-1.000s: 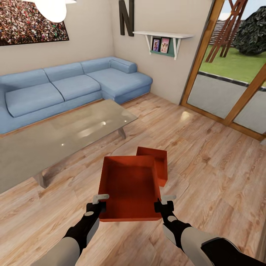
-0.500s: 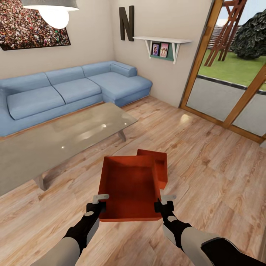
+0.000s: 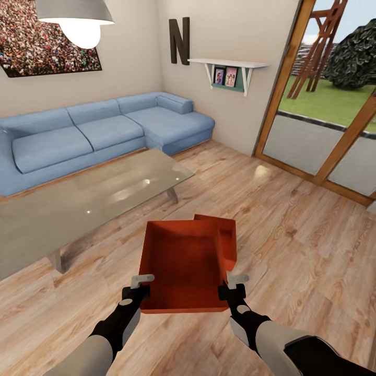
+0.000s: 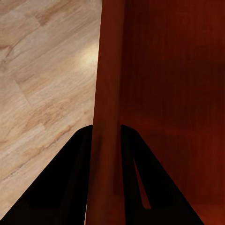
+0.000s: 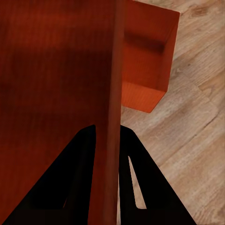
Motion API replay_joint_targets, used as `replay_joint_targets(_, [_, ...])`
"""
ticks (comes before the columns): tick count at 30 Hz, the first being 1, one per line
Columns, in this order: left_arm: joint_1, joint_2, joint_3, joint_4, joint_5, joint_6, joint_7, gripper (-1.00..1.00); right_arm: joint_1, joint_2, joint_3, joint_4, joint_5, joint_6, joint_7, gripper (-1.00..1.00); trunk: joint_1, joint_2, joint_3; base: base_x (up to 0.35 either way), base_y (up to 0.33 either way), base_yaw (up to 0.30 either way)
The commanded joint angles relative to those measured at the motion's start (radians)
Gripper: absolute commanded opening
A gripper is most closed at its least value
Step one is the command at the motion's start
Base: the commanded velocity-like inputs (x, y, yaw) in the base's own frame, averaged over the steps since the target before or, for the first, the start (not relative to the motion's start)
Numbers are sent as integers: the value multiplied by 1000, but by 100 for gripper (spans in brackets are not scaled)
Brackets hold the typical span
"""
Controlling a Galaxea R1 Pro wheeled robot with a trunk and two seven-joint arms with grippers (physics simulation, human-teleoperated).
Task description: Move the two storage containers from the living room to the garage. In the garage, place one container on the floor and stack the other container on top of it (either order is fine).
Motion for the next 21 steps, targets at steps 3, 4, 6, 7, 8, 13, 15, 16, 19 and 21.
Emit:
replay_joint_targets(3, [0,7,14,2,-5,1,25,-100,-2,0,-38,-1,-8,-9,-6,-100,0,-1,4,0,0,0])
replay_joint_targets(4, [0,7,14,2,-5,1,25,-100,-2,0,-38,-1,-8,-9,-6,-100,0,-1,5,0,0,0])
replay_joint_targets(6, [0,7,14,2,-5,1,25,-100,-2,0,-38,-1,-8,-10,-6,-100,0,-1,8,0,0,0])
replay_joint_targets(7, [0,7,14,2,-5,1,25,-100,-2,0,-38,-1,-8,-9,-6,-100,0,-1,10,0,0,0])
replay_joint_targets(8, [0,7,14,2,-5,1,25,-100,-2,0,-38,-1,-8,-9,-6,-100,0,-1,12,0,0,0])
replay_joint_targets(13, [0,7,14,2,-5,1,25,-100,-2,0,-38,-1,-8,-9,-6,-100,0,-1,20,0,0,0])
replay_joint_targets(15, [0,7,14,2,-5,1,25,-100,-2,0,-38,-1,-8,-10,-6,-100,0,-1,23,0,0,0])
replay_joint_targets(16, [0,7,14,2,-5,1,25,-100,-2,0,-38,-1,-8,-10,-6,-100,0,-1,24,0,0,0])
replay_joint_targets(19, [0,7,14,2,-5,1,25,-100,-2,0,-38,-1,-8,-10,-6,-100,0,-1,29,0,0,0])
replay_joint_targets(21, [0,7,14,2,-5,1,25,-100,-2,0,-38,-1,-8,-10,-6,-100,0,-1,32,0,0,0])
